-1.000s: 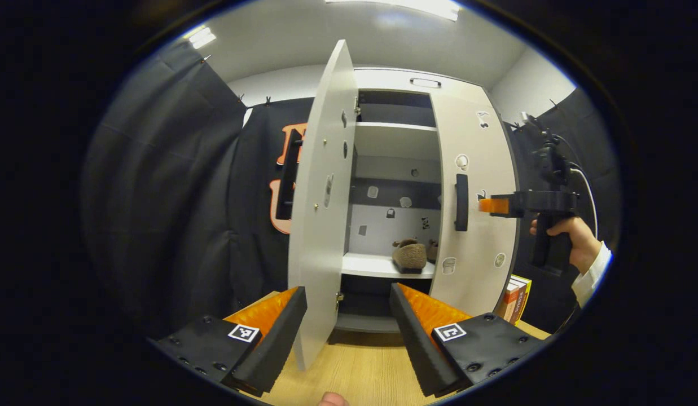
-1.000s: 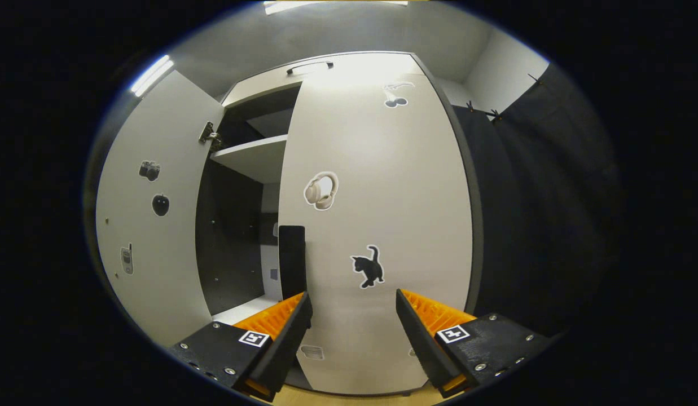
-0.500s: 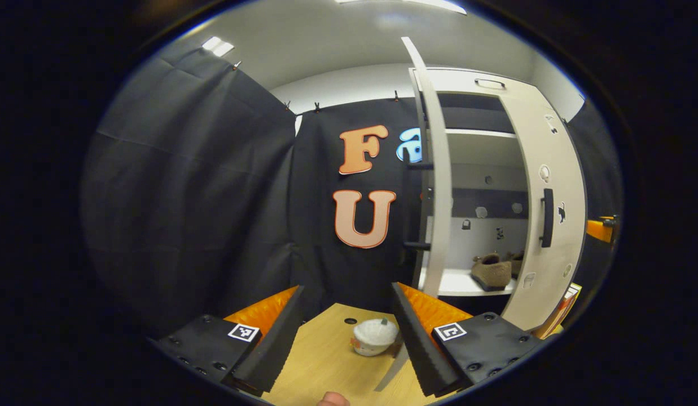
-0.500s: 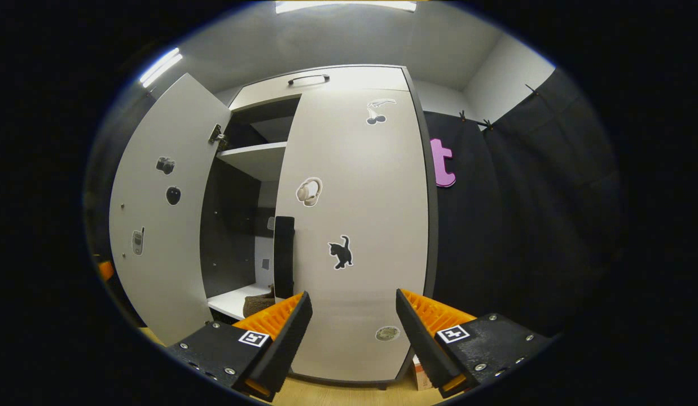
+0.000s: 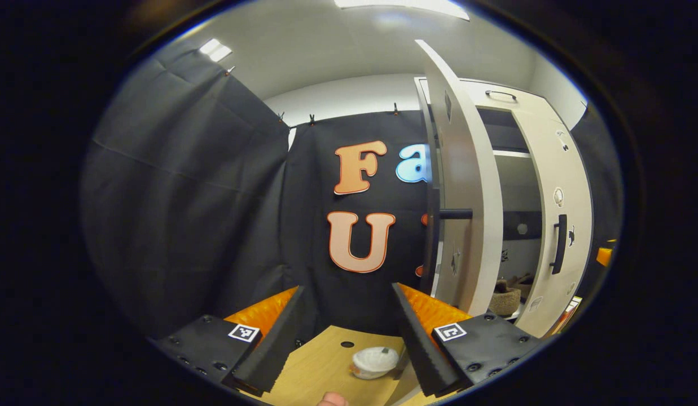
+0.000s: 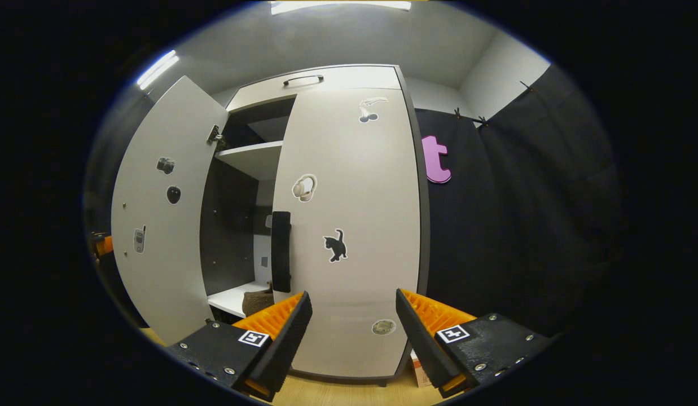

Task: Grab one shoe with the right hand and put it into the shoe cabinet, grab the other shoe with the left hand and put it into the shoe cabinet; then close the right door with the right hand and the left door with the left hand.

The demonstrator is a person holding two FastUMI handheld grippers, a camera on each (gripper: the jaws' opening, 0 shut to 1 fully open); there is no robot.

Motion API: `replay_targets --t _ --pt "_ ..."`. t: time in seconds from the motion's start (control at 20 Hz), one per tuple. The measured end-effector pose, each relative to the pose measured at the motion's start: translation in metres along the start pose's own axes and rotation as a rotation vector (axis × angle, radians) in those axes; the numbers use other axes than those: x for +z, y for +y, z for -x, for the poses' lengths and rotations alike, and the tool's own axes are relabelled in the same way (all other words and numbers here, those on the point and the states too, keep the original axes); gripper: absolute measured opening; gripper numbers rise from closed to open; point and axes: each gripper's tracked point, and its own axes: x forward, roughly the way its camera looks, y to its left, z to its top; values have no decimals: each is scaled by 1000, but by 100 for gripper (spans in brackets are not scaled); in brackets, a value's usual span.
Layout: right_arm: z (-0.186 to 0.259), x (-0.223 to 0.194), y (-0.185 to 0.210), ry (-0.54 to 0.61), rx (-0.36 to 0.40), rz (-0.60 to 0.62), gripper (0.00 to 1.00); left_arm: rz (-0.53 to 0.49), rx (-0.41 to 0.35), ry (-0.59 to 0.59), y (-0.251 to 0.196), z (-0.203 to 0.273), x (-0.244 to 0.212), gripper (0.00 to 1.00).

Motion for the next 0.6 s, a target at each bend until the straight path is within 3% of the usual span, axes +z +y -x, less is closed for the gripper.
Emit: replay_targets --t 0.1,0.25,0.3,0.35,0.4,0.45,0.5,0.6 --pt "2 0 3 -2 7 -15 92 14 -18 -6 -4 3 2 96" --pt "2 0 4 -6 17 -22 92 69 -61 4 -13 5 4 91" --pt "2 0 4 -6 19 -20 92 82 -69 10 -17 7 3 99" --pt "1 0 5 -6 23 -20 92 89 -83 12 -23 10 3 99" --pt "1 -2 5 -1 28 -20 92 87 -113 11 -34 15 4 91" --pt "0 -2 6 0 32 -23 92 86 -147 11 -45 19 4 99" --pt "0 -2 6 2 35 -25 92 80 -174 14 -56 22 5 90" --pt "1 -2 5 1 38 -25 92 64 -204 12 -74 27 7 90"
